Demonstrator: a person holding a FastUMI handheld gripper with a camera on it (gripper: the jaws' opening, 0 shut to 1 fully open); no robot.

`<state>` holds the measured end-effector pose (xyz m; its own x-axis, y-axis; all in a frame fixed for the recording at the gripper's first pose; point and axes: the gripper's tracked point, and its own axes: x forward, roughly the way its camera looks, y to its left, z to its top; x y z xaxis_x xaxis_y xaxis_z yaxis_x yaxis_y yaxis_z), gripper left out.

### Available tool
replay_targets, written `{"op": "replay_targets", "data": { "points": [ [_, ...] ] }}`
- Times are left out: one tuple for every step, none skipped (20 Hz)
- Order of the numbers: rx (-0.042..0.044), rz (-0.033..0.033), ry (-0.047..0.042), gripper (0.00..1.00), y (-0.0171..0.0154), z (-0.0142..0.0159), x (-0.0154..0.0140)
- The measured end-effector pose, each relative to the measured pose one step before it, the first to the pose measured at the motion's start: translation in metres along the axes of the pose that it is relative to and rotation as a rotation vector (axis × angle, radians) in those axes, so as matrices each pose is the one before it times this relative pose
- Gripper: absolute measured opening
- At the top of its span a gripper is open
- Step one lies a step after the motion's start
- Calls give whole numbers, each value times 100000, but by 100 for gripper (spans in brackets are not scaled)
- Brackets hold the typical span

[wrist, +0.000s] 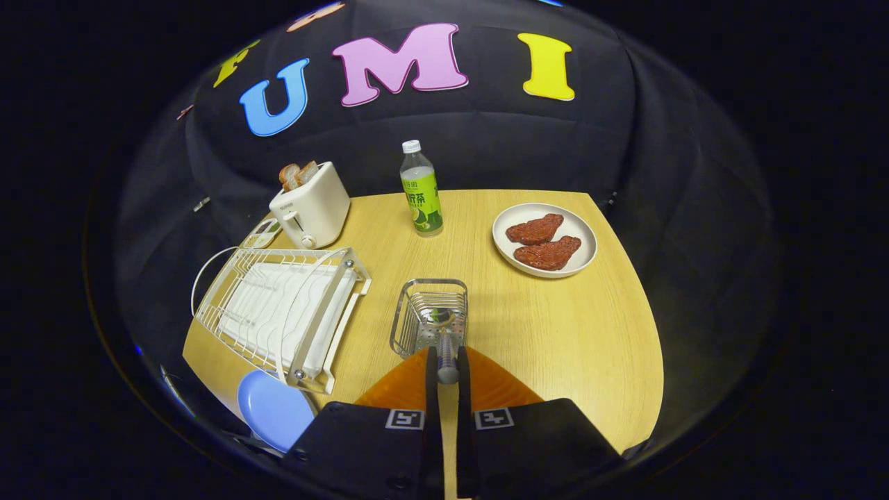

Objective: Take the plate from the dish rack, then take the spoon from the basket and place it into the plate.

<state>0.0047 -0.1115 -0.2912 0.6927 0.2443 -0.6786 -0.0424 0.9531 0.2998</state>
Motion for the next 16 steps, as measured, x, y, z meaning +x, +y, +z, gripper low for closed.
{"op": "replay_targets", "data": {
  "points": [
    [63,-310,-773,11,-52,351,-407],
    [78,10,-981,11,46,336,-500],
    [197,-192,-666,11,5,296,-553],
    [175,-101,-941,11,11,360,-625],
    [154,24,-1078,11,109,395,-726],
    [30,-23,-1390,11,182,449,-707],
    [-346,-114,-1430,11,96,509,-677],
    [-550,-142,-1553,11,151,572,-840],
    [-464,252,-1822,11,296,567,-912],
    [-30,622,-2065,11,442,760,-1061],
    [89,1286,-2202,11,671,751,-1172],
    [-97,1424,-2331,11,833,850,-1254],
    [-230,1843,-2111,11,1027,720,-1133],
    [-326,2653,-1666,11,1330,527,-1005],
    [-314,3398,-1146,11,1597,227,-1035],
    [-75,4054,-681,11,1803,71,-1021]
  ]
}}
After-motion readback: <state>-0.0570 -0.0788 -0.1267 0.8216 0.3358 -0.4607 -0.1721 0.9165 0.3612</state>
